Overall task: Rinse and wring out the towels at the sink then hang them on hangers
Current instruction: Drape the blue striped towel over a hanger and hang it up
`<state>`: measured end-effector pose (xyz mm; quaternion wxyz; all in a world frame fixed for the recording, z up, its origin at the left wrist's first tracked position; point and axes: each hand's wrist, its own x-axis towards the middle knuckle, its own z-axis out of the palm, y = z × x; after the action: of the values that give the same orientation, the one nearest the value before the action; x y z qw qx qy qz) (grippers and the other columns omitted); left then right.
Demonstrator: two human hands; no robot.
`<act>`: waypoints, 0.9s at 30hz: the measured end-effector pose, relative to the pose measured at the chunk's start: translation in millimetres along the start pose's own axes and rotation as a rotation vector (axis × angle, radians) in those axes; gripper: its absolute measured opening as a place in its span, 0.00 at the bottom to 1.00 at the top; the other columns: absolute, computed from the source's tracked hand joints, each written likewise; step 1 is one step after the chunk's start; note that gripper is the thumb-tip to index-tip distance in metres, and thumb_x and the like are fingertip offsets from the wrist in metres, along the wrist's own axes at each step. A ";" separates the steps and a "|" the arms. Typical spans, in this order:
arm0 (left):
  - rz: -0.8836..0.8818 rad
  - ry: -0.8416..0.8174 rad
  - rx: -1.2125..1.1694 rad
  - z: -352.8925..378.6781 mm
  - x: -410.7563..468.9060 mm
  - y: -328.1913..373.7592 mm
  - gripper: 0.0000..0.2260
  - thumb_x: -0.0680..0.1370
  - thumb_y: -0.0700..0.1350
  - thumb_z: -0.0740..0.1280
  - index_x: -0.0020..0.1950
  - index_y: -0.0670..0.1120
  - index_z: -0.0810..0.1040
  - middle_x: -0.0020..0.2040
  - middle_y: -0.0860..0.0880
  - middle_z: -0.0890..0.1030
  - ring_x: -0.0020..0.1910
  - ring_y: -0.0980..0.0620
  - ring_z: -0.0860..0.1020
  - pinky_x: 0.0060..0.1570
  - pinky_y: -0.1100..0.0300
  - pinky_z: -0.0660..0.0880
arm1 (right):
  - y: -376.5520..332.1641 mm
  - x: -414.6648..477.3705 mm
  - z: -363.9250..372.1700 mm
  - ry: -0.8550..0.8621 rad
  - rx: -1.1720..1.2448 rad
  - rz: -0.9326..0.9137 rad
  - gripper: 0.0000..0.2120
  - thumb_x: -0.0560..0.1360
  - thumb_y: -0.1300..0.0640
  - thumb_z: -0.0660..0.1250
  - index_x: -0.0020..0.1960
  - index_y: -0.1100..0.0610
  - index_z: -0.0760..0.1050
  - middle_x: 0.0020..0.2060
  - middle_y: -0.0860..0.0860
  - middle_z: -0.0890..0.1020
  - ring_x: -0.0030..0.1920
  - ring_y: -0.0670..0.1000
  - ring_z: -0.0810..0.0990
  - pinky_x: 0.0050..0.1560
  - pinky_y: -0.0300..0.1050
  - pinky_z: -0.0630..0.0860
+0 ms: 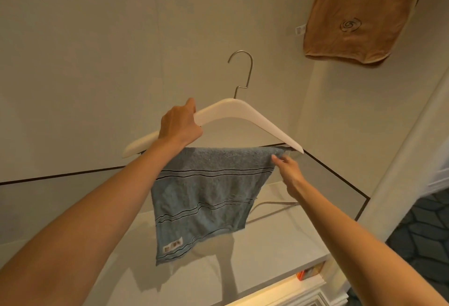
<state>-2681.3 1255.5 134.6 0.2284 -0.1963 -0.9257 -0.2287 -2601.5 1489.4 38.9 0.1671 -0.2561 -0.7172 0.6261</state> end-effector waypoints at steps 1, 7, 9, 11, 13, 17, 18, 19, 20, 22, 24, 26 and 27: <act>-0.001 0.003 -0.007 0.2 -1.4 -2.2 0.11 0.71 0.38 0.68 0.50 0.44 0.68 0.47 0.42 0.79 0.39 0.47 0.71 0.36 0.57 0.67 | -2.8 5.4 -0.2 0.055 -0.030 -0.063 0.16 0.80 0.57 0.60 0.61 0.68 0.73 0.59 0.59 0.77 0.53 0.53 0.73 0.60 0.49 0.68; -0.032 0.016 -0.034 -0.3 -4.6 -13.3 0.10 0.72 0.39 0.67 0.52 0.42 0.71 0.48 0.41 0.80 0.39 0.48 0.71 0.37 0.58 0.67 | -12.7 19.8 -9.5 0.319 -0.253 -0.184 0.16 0.76 0.55 0.65 0.39 0.66 0.80 0.33 0.58 0.76 0.37 0.53 0.71 0.39 0.44 0.65; -0.043 0.027 -0.055 -1.9 -4.0 -14.1 0.09 0.73 0.39 0.67 0.52 0.42 0.72 0.47 0.42 0.80 0.39 0.48 0.70 0.36 0.58 0.66 | -14.3 22.0 -9.3 0.393 -0.166 -0.187 0.14 0.76 0.56 0.65 0.37 0.65 0.78 0.32 0.57 0.73 0.36 0.53 0.68 0.36 0.44 0.62; -0.029 0.051 -0.064 -4.0 -3.3 -13.3 0.08 0.72 0.39 0.66 0.51 0.41 0.74 0.46 0.42 0.80 0.38 0.48 0.70 0.36 0.58 0.65 | -14.9 25.4 -10.3 0.396 -0.156 -0.174 0.15 0.77 0.55 0.64 0.38 0.66 0.77 0.34 0.58 0.74 0.37 0.53 0.69 0.37 0.44 0.62; -0.030 0.084 -0.070 -7.3 -1.2 -15.4 0.08 0.72 0.38 0.66 0.50 0.41 0.75 0.43 0.43 0.79 0.38 0.48 0.69 0.36 0.58 0.63 | -17.1 25.3 -15.7 0.367 -0.264 -0.163 0.13 0.77 0.54 0.63 0.40 0.63 0.77 0.36 0.58 0.77 0.39 0.55 0.71 0.37 0.45 0.64; -0.012 0.127 -0.090 -11.0 10.0 -22.8 0.06 0.72 0.38 0.66 0.48 0.41 0.76 0.41 0.43 0.78 0.38 0.45 0.73 0.36 0.59 0.63 | -36.5 11.2 -24.3 0.637 -0.492 -0.367 0.20 0.70 0.58 0.69 0.59 0.63 0.69 0.53 0.59 0.74 0.53 0.57 0.71 0.55 0.52 0.70; 0.005 0.130 -0.094 -10.7 13.6 -22.5 0.06 0.72 0.38 0.67 0.48 0.41 0.76 0.42 0.43 0.79 0.40 0.43 0.76 0.36 0.59 0.64 | -45.3 8.0 -20.7 0.555 -0.601 -0.506 0.26 0.70 0.57 0.71 0.64 0.62 0.66 0.58 0.59 0.71 0.58 0.57 0.69 0.60 0.52 0.68; 0.024 0.133 -0.099 -10.8 17.3 -20.5 0.07 0.72 0.39 0.67 0.49 0.41 0.76 0.43 0.42 0.80 0.43 0.41 0.77 0.37 0.58 0.65 | -53.8 7.1 -15.5 0.390 -0.719 -0.610 0.31 0.70 0.55 0.72 0.68 0.61 0.63 0.62 0.59 0.69 0.61 0.57 0.68 0.63 0.52 0.65; 0.045 0.138 -0.105 -10.6 21.6 -18.2 0.08 0.73 0.39 0.67 0.50 0.41 0.77 0.45 0.41 0.81 0.45 0.41 0.78 0.38 0.58 0.66 | -62.4 8.4 -10.2 0.214 -0.827 -0.663 0.33 0.71 0.53 0.72 0.70 0.59 0.61 0.64 0.59 0.69 0.63 0.57 0.68 0.65 0.52 0.64; 0.095 0.145 -0.123 -10.5 30.6 -13.5 0.08 0.73 0.40 0.67 0.52 0.42 0.76 0.47 0.41 0.81 0.47 0.41 0.79 0.39 0.58 0.68 | -76.2 12.2 -4.4 0.027 -0.918 -0.680 0.29 0.74 0.51 0.68 0.70 0.57 0.62 0.63 0.59 0.72 0.59 0.57 0.72 0.61 0.51 0.68; 0.129 0.148 -0.145 -11.4 43.9 -12.6 0.10 0.73 0.41 0.68 0.54 0.43 0.76 0.49 0.41 0.81 0.48 0.41 0.79 0.41 0.57 0.70 | -88.5 12.3 -2.5 0.080 -0.921 -0.686 0.20 0.77 0.52 0.63 0.67 0.58 0.65 0.58 0.59 0.76 0.55 0.58 0.75 0.55 0.52 0.73; 0.120 0.148 -0.148 -13.5 62.0 -14.3 0.14 0.73 0.42 0.69 0.58 0.44 0.75 0.51 0.42 0.81 0.49 0.41 0.79 0.42 0.55 0.71 | -98.8 10.5 -0.3 0.204 -0.983 -0.733 0.17 0.79 0.53 0.59 0.65 0.59 0.65 0.55 0.59 0.77 0.52 0.58 0.77 0.52 0.54 0.75; 0.103 0.155 -0.135 -14.2 71.4 -15.2 0.15 0.73 0.43 0.69 0.59 0.44 0.75 0.51 0.42 0.81 0.50 0.41 0.78 0.44 0.54 0.72 | -103.9 9.5 1.4 0.264 -0.998 -0.768 0.16 0.80 0.53 0.58 0.64 0.59 0.65 0.53 0.59 0.77 0.50 0.58 0.78 0.50 0.54 0.76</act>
<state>-2742.1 1254.2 177.3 0.2971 -0.2402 -0.8765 -0.2929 -2626.4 1484.9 140.2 0.3271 -0.1032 -0.9363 0.0759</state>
